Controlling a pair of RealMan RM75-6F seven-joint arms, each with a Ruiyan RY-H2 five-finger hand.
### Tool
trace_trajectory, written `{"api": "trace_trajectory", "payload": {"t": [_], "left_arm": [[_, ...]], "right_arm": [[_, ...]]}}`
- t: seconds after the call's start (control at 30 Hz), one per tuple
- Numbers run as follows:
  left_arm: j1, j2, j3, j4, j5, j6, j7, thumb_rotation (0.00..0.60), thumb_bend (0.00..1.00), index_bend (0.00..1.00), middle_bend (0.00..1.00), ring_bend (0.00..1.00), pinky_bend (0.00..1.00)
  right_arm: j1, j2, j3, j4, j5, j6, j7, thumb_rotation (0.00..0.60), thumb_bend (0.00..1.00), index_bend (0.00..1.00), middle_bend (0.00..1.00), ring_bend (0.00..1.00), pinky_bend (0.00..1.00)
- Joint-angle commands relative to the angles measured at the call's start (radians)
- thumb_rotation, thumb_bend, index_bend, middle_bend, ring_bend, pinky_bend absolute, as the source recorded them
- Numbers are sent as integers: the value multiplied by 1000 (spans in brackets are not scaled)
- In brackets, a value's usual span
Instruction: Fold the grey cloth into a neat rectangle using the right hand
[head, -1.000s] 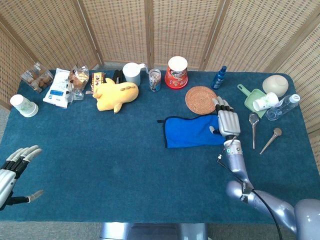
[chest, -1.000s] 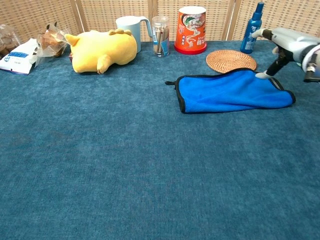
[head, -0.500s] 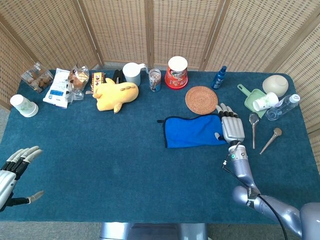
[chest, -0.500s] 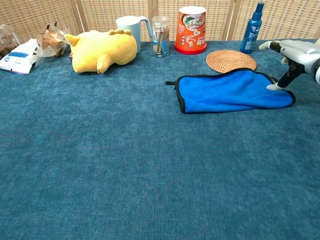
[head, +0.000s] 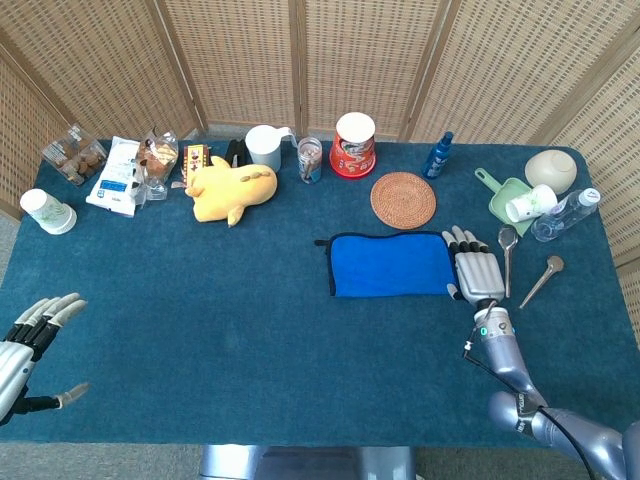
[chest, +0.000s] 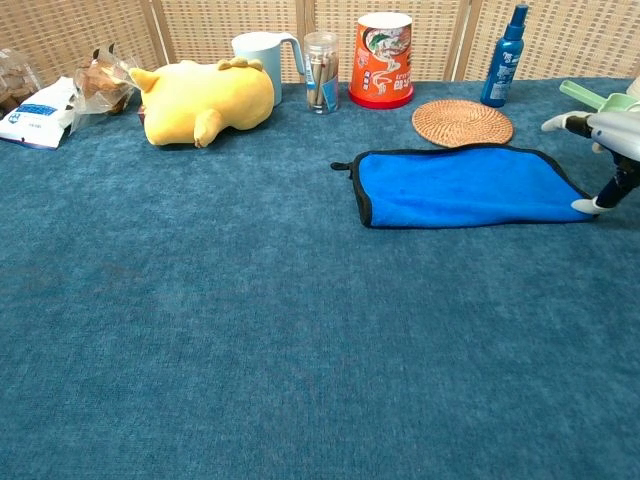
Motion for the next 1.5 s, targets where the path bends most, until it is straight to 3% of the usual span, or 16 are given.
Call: {"api": "trace_trajectory", "payload": {"t": [0.03, 0.5, 0.6, 0.67, 0.73, 0.83, 1.03, 1.33, 1.5], "left_arm": [[1, 0, 1, -1, 2, 3, 0, 600, 237, 64, 0, 0, 61], [4, 4, 4, 0, 11, 13, -6, 600, 237, 64, 0, 0, 61], [4, 4, 4, 1, 11, 14, -9, 600, 236, 65, 0, 0, 61], [3, 5, 4, 2, 10, 12, -14, 600, 237, 65, 0, 0, 61], [1, 6, 4, 3, 10, 10, -19, 600, 237, 65, 0, 0, 61], [-1, 7, 5, 6, 12, 9, -24, 600, 237, 65, 0, 0, 61], [-5, 7, 6, 7, 10, 1, -31, 600, 237, 65, 0, 0, 61], [2, 8, 4, 10, 6, 18, -22, 600, 238, 65, 0, 0, 60], [21, 7, -7, 10, -7, 51, 29, 600, 237, 65, 0, 0, 55]], "right_arm": [[-6, 8, -3, -10, -7, 4, 3, 600, 268, 0, 0, 0, 209], [-30, 82, -1, -212, -52, 57, -6, 600, 264, 0, 0, 0, 209], [-33, 104, 2, -252, -75, 71, 3, 600, 177, 0, 0, 0, 208], [-37, 134, -2, -281, -117, 87, 16, 600, 50, 0, 0, 0, 208], [-48, 175, -13, -305, -195, 123, 35, 600, 2, 0, 0, 0, 208], [-80, 216, -26, -332, -284, 185, 116, 600, 0, 0, 0, 0, 209], [-119, 241, -42, -342, -313, 214, 195, 600, 0, 0, 0, 0, 209], [-212, 329, -86, -346, -442, 349, 326, 599, 0, 0, 0, 0, 226], [-299, 384, -121, -365, -496, 465, 377, 555, 0, 0, 0, 0, 227]]}}
